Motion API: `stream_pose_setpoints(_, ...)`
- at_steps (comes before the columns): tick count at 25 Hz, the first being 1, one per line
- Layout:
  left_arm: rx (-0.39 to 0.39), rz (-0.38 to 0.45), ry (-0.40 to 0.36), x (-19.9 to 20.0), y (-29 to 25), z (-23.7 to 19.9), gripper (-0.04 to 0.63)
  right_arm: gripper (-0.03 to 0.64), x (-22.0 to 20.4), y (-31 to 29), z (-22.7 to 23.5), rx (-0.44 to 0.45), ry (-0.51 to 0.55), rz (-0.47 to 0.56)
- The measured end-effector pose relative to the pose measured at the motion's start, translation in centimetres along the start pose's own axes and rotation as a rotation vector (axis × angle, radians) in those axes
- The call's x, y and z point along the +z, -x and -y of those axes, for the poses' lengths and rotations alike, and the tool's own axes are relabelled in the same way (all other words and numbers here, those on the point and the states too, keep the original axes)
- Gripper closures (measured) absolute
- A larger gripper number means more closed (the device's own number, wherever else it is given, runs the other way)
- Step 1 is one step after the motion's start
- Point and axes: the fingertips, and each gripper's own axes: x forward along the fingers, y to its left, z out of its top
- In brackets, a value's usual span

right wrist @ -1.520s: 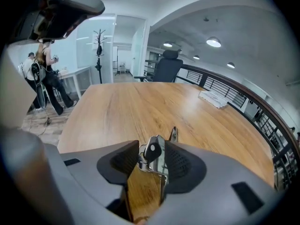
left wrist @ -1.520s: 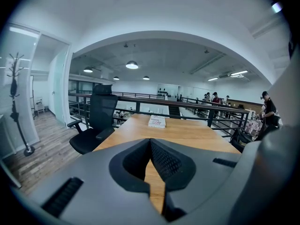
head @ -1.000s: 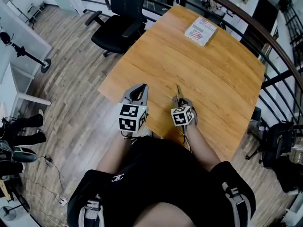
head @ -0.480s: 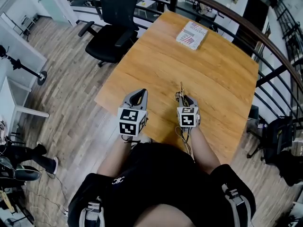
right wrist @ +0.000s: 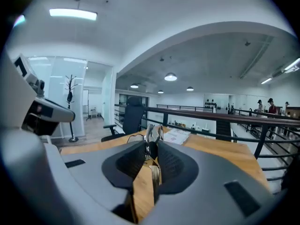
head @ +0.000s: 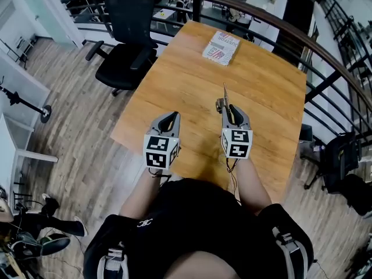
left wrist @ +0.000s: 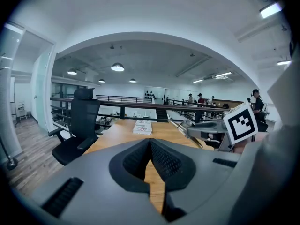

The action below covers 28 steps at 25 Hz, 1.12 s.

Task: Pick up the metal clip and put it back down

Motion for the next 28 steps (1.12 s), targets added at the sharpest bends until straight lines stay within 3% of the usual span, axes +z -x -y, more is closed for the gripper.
stream_pose_setpoints(7, -0.058, 0.022, -0.03, 1.4, -1.3, 2.1, 0.583, 0.522, 7.0, 5.3, 3.0, -0.092, -0.006, 0.235)
stream_pose_setpoints(12, -0.089, 0.039, -0.047, 2.4, -1.6, 3.5, 0.583, 0.522, 9.1, 8.8, 5.4, -0.166, -0.04, 0.328)
stream_pose_setpoints(24, -0.099, 0.037, -0.053, 2.0, -1.0, 4.4, 0.583, 0.522, 8.6, 10.4, 6.4, -0.19, -0.042, 0.315)
stream_pose_setpoints(28, -0.073, 0.031, -0.037, 1.3, -0.1, 3.7, 0.583, 0.522, 7.8, 9.4, 5.6, -0.205, 0.076, 0.271)
